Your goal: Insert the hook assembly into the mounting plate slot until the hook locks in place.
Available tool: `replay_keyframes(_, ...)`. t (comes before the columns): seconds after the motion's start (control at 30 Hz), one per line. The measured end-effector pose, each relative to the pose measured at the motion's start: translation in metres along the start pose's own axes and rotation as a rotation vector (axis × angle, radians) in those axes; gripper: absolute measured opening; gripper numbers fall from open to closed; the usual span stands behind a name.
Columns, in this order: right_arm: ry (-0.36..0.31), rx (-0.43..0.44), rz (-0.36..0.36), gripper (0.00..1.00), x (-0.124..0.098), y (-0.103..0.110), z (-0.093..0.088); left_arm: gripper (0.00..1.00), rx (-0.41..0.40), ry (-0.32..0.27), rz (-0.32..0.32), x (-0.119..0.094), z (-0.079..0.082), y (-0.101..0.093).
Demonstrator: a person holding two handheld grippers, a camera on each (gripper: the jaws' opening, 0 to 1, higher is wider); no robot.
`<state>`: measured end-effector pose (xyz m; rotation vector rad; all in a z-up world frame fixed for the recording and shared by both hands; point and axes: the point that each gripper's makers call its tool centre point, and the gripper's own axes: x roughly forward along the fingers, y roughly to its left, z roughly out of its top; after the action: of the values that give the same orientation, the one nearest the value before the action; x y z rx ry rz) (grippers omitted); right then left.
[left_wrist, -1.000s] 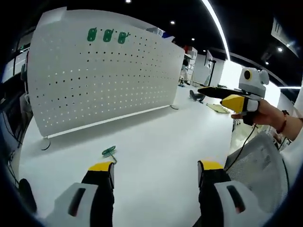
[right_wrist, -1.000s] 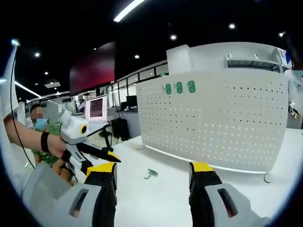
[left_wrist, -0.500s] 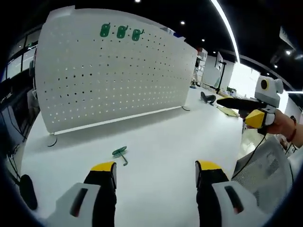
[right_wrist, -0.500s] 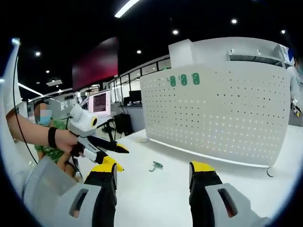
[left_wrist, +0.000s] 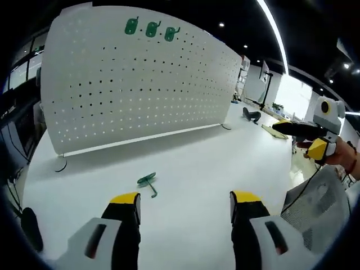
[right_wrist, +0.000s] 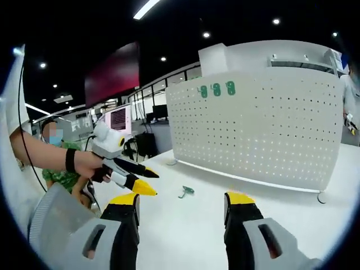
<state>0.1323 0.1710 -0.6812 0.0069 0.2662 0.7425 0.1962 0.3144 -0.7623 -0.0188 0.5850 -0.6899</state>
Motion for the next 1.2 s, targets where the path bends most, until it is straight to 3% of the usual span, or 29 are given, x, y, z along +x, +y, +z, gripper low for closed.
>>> replay_keyframes(0.6,0.023,0.024,0.024,0.61,0.003,0.007,-0.009,0.62,-0.034,0.033,0.009,0.024,-0.002,0.013)
replay_keyframes(1.2,0.026,0.034,0.025,0.59,-0.001,0.01,-0.011,0.56,-0.034,0.058,0.014,0.036,-0.008,0.024)
